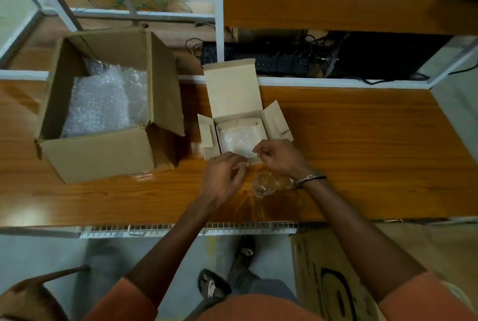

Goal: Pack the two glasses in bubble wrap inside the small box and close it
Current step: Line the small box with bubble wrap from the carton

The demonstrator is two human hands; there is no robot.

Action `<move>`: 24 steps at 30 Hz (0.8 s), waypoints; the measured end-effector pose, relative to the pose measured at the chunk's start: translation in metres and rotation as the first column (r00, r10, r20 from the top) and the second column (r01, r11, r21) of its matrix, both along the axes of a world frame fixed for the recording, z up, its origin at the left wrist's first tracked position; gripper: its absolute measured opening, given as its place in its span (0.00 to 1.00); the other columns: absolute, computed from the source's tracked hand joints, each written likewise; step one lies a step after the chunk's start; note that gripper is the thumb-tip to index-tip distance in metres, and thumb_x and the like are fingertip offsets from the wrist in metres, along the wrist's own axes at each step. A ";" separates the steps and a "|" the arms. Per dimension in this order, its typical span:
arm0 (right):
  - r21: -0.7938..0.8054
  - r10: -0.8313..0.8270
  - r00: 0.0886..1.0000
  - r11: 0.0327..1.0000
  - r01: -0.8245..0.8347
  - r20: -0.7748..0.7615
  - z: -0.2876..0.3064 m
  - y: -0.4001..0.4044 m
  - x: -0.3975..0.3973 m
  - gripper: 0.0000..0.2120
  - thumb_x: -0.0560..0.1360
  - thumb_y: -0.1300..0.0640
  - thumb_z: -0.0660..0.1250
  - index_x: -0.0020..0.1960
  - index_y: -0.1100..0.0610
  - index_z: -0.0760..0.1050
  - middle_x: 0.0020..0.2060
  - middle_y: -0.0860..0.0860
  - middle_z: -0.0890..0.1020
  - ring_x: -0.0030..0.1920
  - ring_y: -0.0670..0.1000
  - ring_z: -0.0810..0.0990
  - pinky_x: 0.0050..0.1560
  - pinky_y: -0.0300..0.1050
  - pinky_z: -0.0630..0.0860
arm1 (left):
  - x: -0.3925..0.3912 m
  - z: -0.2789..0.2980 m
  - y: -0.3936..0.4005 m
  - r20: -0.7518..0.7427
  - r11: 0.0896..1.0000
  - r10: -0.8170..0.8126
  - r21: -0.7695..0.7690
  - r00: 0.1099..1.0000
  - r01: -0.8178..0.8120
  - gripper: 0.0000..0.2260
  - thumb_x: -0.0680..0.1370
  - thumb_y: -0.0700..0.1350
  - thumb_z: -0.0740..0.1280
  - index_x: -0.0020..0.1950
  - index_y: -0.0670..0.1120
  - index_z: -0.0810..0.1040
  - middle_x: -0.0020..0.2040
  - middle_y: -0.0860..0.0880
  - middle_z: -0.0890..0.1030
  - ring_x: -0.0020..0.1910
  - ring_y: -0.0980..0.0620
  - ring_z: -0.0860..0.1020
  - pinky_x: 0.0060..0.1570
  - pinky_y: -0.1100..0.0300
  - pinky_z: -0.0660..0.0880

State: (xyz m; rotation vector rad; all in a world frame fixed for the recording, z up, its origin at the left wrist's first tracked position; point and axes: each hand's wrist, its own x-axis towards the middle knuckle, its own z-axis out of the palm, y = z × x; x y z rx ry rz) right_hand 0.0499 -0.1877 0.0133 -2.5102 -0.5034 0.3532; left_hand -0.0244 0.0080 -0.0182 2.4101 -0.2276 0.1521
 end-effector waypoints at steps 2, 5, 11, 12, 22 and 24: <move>0.024 0.022 1.000 0.999 -0.022 0.003 0.005 0.012 -0.011 0.11 0.79 0.56 0.66 0.59 0.50 0.83 0.54 0.47 0.86 0.52 0.45 0.84 0.53 0.47 0.82 | -0.007 0.008 0.003 0.037 0.998 0.053 -0.029 0.998 -0.052 0.12 0.83 0.50 0.65 0.61 0.48 0.84 0.57 0.50 0.85 0.53 0.53 0.81 0.55 0.48 0.80; 0.092 0.085 0.995 0.992 -0.090 0.056 0.023 0.043 -0.017 0.09 0.79 0.57 0.67 0.56 0.51 0.83 0.47 0.47 0.86 0.46 0.44 0.82 0.47 0.43 0.79 | -0.010 0.037 0.018 0.159 0.991 0.127 -0.052 0.979 -0.120 0.10 0.82 0.46 0.69 0.61 0.47 0.85 0.56 0.49 0.85 0.54 0.54 0.80 0.55 0.56 0.75; 0.230 0.180 0.964 0.947 -0.224 0.198 0.082 0.127 -0.002 0.09 0.79 0.58 0.67 0.57 0.52 0.83 0.44 0.46 0.85 0.45 0.43 0.81 0.47 0.43 0.80 | -0.018 0.105 0.090 0.314 0.975 0.221 -0.033 0.923 -0.222 0.11 0.83 0.46 0.67 0.62 0.46 0.84 0.56 0.48 0.84 0.51 0.52 0.80 0.50 0.56 0.79; 0.249 0.194 0.958 0.937 -0.245 0.212 0.092 0.143 0.001 0.09 0.79 0.57 0.67 0.57 0.51 0.83 0.44 0.45 0.85 0.45 0.42 0.82 0.48 0.41 0.80 | -0.021 0.114 0.105 0.331 0.965 0.254 -0.029 0.909 -0.259 0.11 0.83 0.46 0.67 0.62 0.45 0.83 0.56 0.47 0.84 0.51 0.51 0.80 0.50 0.56 0.79; 0.043 0.227 0.952 0.970 -0.240 0.204 0.129 0.287 0.034 0.22 0.74 0.46 0.75 0.62 0.57 0.79 0.56 0.55 0.82 0.54 0.53 0.81 0.51 0.47 0.79 | -0.045 0.109 0.214 0.304 0.657 0.674 0.169 0.673 -0.734 0.24 0.82 0.66 0.63 0.62 0.49 0.84 0.62 0.48 0.85 0.65 0.46 0.80 0.76 0.42 0.63; -0.033 0.218 0.963 0.976 -0.216 0.158 0.129 0.306 0.038 0.23 0.71 0.42 0.77 0.56 0.58 0.78 0.54 0.58 0.81 0.51 0.55 0.80 0.45 0.45 0.74 | -0.047 0.107 0.217 0.269 0.616 0.724 0.161 0.635 -0.771 0.32 0.78 0.73 0.63 0.66 0.49 0.83 0.65 0.48 0.84 0.69 0.48 0.78 0.80 0.41 0.51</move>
